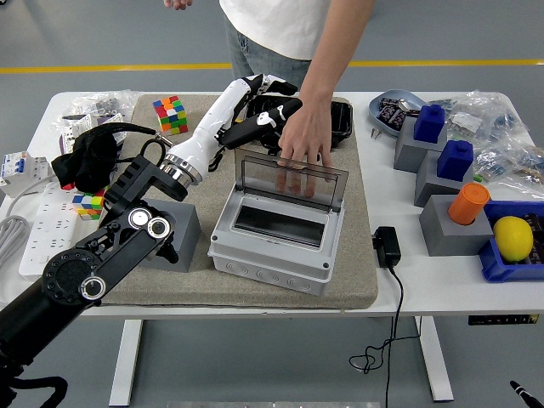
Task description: Fetch the battery,place it into the box,close the lid of the box
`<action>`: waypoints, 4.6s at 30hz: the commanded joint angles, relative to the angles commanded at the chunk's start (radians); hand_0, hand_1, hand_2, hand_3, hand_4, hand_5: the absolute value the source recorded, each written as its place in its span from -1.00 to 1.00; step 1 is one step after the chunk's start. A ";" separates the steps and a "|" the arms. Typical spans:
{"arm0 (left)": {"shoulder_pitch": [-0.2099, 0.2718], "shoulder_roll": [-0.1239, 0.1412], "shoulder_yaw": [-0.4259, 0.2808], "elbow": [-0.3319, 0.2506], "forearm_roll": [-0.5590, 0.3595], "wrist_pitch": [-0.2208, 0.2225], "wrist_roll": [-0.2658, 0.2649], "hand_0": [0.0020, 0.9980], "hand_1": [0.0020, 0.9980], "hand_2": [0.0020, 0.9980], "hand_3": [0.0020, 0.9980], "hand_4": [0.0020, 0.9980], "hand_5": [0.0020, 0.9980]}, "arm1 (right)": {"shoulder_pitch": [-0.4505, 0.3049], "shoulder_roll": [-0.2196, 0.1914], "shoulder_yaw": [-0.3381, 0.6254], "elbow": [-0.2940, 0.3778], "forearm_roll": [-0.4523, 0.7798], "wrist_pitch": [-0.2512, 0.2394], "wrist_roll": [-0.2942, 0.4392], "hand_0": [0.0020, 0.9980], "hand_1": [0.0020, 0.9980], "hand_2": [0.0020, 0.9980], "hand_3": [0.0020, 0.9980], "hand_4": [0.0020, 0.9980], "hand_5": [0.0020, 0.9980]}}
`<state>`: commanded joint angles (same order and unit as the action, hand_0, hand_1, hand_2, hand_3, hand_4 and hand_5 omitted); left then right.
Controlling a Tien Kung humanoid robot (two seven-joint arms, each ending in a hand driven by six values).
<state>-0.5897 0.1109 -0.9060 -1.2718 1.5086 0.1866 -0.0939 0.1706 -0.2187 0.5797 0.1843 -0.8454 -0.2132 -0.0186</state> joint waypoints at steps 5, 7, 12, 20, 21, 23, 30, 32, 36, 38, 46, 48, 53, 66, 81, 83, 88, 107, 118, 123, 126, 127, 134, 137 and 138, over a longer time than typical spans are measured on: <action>-0.009 0.011 0.023 -0.002 0.215 -0.010 0.009 1.00 0.85 0.57 0.39 1.00 1.00 | 0.001 -0.002 0.000 -0.001 0.001 0.000 0.001 0.91 0.66 0.51 0.61 1.00 1.00; -0.012 0.014 0.037 -0.002 0.298 -0.017 0.014 1.00 0.85 0.57 0.39 1.00 1.00 | 0.001 -0.003 0.003 -0.001 0.000 0.000 0.001 0.91 0.66 0.51 0.61 1.00 1.00; -0.032 0.032 0.085 0.001 0.492 -0.047 0.046 1.00 0.91 0.59 0.40 1.00 1.00 | 0.003 -0.003 0.007 -0.001 -0.002 0.001 0.000 0.91 0.66 0.51 0.61 1.00 1.00; -0.045 0.039 0.105 0.034 0.654 -0.074 0.073 1.00 0.93 0.60 0.42 1.00 1.00 | 0.004 0.000 0.008 -0.002 -0.001 0.001 -0.002 0.91 0.66 0.51 0.61 1.00 1.00; -0.045 0.039 0.105 0.037 0.654 -0.078 0.075 1.00 0.93 0.60 0.42 1.00 1.00 | 0.004 0.000 0.009 -0.002 -0.002 0.001 -0.001 0.91 0.66 0.51 0.61 1.00 1.00; -0.043 0.041 0.107 0.038 0.655 -0.083 0.078 1.00 0.92 0.60 0.40 1.00 1.00 | 0.004 -0.001 0.010 -0.002 -0.002 0.001 -0.001 0.91 0.66 0.51 0.61 1.00 1.00; -0.038 0.053 0.120 0.029 0.659 -0.098 0.080 1.00 0.85 0.52 0.26 1.00 1.00 | 0.003 -0.003 0.019 -0.001 -0.007 0.001 0.000 0.91 0.66 0.51 0.61 1.00 1.00; -0.036 0.057 0.121 0.025 0.657 -0.099 0.080 1.00 0.85 0.52 0.26 1.00 1.00 | 0.002 -0.003 0.023 0.001 -0.010 0.001 0.000 0.91 0.66 0.51 0.61 1.00 1.00; -0.034 0.060 0.125 0.016 0.650 -0.090 0.072 1.00 0.72 0.43 -0.22 1.00 1.00 | 0.002 -0.002 0.024 0.001 -0.011 0.001 -0.001 0.91 0.66 0.51 0.61 1.00 1.00; -0.032 0.059 0.126 0.014 0.651 -0.091 0.072 1.00 0.72 0.43 -0.22 1.00 1.00 | 0.001 -0.003 0.027 0.002 -0.013 0.001 -0.001 0.91 0.66 0.51 0.61 1.00 1.00; -0.025 0.064 0.139 0.008 0.651 -0.110 0.080 1.00 0.70 0.41 -0.47 1.00 1.00 | -0.002 -0.007 0.032 0.003 -0.017 0.001 0.000 0.91 0.66 0.51 0.61 1.00 1.00; -0.021 0.068 0.143 0.002 0.645 -0.110 0.078 1.00 0.68 0.39 -0.52 1.00 1.00 | -0.004 -0.008 0.034 0.004 -0.018 0.001 0.000 0.91 0.66 0.51 0.61 1.00 1.00; -0.013 0.079 0.156 -0.026 0.636 -0.111 0.078 1.00 0.67 0.39 -0.55 1.00 1.00 | -0.006 -0.008 0.034 0.005 -0.018 0.002 0.001 0.91 0.66 0.51 0.61 1.00 1.00; 0.010 0.094 0.216 -0.067 0.621 -0.118 0.080 1.00 0.66 0.38 -0.58 1.00 1.00 | -0.012 -0.011 0.040 0.008 -0.023 0.003 0.003 0.91 0.66 0.51 0.61 1.00 1.00; 0.011 0.093 0.207 -0.088 0.625 -0.127 0.078 1.00 0.66 0.38 -0.59 1.00 1.00 | -0.011 -0.011 0.046 0.007 -0.024 0.002 0.004 0.91 0.66 0.51 0.61 1.00 1.00; 0.008 0.093 0.207 -0.087 0.626 -0.131 0.080 1.00 0.66 0.38 -0.59 1.00 1.00 | -0.011 -0.011 0.047 0.007 -0.024 0.002 0.004 0.91 0.66 0.51 0.61 1.00 1.00; 0.011 0.096 0.233 -0.084 0.619 -0.135 0.079 1.00 0.66 0.38 -0.59 1.00 1.00 | -0.010 -0.010 0.049 0.007 -0.025 0.002 0.004 0.91 0.66 0.51 0.61 1.00 1.00; 0.171 0.011 -0.198 -0.251 0.160 -0.158 0.050 0.73 0.71 0.63 0.59 1.00 1.00 | -0.016 -0.003 0.058 0.008 -0.028 0.003 0.001 0.91 0.66 0.51 0.61 1.00 1.00; 0.311 -0.006 -0.526 -0.272 -0.301 -0.220 0.059 0.78 0.90 0.83 0.81 1.00 1.00 | -0.017 -0.001 0.053 0.010 -0.025 0.002 0.002 0.91 0.66 0.51 0.61 1.00 1.00; 0.364 -0.003 -0.594 -0.272 -0.509 -0.199 0.056 0.96 1.00 1.00 0.98 1.00 1.00 | -0.017 -0.002 0.048 0.008 -0.019 0.000 0.004 0.90 0.66 0.51 0.61 1.00 1.00; 0.391 -0.002 -0.638 -0.264 -0.530 -0.198 0.082 1.00 1.00 1.00 1.00 1.00 1.00 | -0.014 0.000 0.047 0.008 -0.018 -0.001 0.005 0.91 0.67 0.52 0.61 1.00 1.00; 0.398 -0.003 -0.653 -0.267 -0.494 -0.192 0.092 1.00 1.00 1.00 1.00 1.00 1.00 | -0.012 0.001 0.046 0.009 -0.018 -0.002 0.005 0.91 0.67 0.52 0.61 1.00 1.00; 0.446 -0.004 -0.697 -0.294 -0.195 -0.104 0.088 1.00 1.00 1.00 0.98 1.00 1.00 | -0.006 -0.003 0.032 0.009 -0.004 -0.007 0.013 0.88 0.72 0.58 0.62 1.00 1.00; 0.466 -0.021 -0.708 -0.297 -0.071 -0.043 0.066 1.00 1.00 1.00 0.98 1.00 1.00 | -0.016 -0.008 0.017 0.003 0.011 -0.016 0.018 0.88 0.72 0.58 0.62 1.00 1.00; 0.471 -0.026 -0.712 -0.299 -0.032 -0.029 0.061 0.99 1.00 1.00 0.93 1.00 0.88 | -0.019 -0.009 0.015 0.002 0.012 -0.019 0.019 0.83 0.74 0.63 0.63 1.00 1.00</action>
<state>-0.1182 0.0844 -1.6177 -1.5705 1.4766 0.1579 -0.0333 0.1519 -0.2278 0.5952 0.1864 -0.8330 -0.2325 0.0004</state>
